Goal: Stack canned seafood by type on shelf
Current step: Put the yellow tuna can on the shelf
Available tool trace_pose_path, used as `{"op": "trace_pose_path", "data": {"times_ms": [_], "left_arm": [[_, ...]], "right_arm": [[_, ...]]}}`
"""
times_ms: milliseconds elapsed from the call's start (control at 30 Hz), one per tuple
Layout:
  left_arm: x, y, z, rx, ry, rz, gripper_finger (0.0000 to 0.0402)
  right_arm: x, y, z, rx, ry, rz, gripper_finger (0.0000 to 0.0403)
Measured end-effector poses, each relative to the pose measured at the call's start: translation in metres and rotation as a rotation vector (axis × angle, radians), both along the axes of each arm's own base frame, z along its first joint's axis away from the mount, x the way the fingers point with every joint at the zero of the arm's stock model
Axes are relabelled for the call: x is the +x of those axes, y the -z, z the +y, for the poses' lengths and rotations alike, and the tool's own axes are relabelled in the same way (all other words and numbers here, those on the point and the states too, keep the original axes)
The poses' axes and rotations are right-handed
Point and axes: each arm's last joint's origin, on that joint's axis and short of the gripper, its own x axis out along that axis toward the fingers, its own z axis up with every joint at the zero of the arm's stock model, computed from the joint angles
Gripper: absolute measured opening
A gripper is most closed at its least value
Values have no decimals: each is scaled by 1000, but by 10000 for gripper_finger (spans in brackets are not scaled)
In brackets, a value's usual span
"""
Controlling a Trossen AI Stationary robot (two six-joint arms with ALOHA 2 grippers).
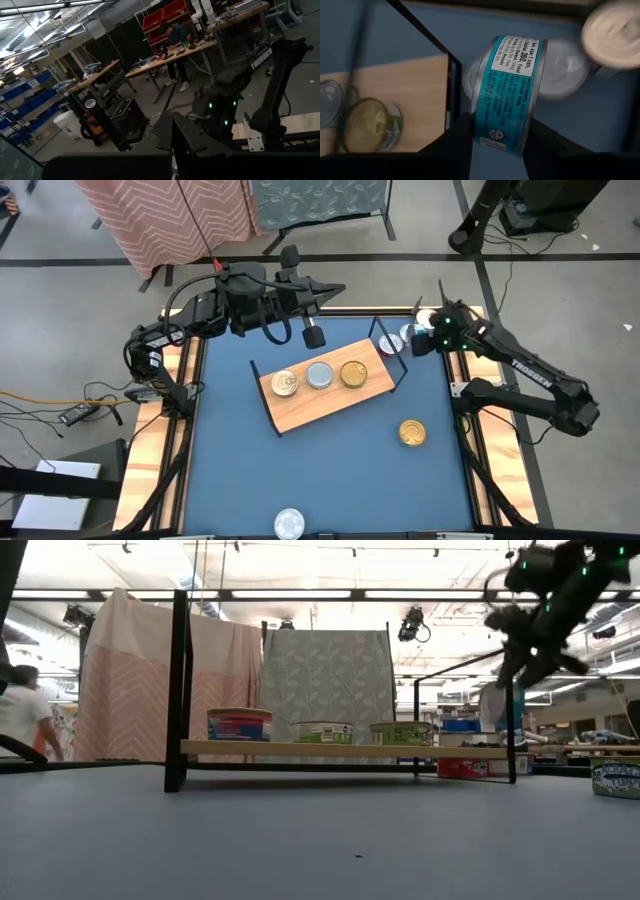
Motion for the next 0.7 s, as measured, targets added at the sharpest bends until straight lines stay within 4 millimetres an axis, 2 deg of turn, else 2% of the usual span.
{"op": "trace_pose_path", "data": {"times_ms": [233,433,567,700], "left_arm": [[0,0,0,0,0,0,6],[0,0,0,0,0,0,6],[0,0,0,0,0,0,6],[-2,-1,0,0,0,-3,6]], "right_arm": [[-2,-62,11,-159,-93,39,137],[3,-112,28,-337,-316,-25,137],[13,-133,38,-414,-470,-37,137],[35,-139,46,-452,-651,-13,137]]}}
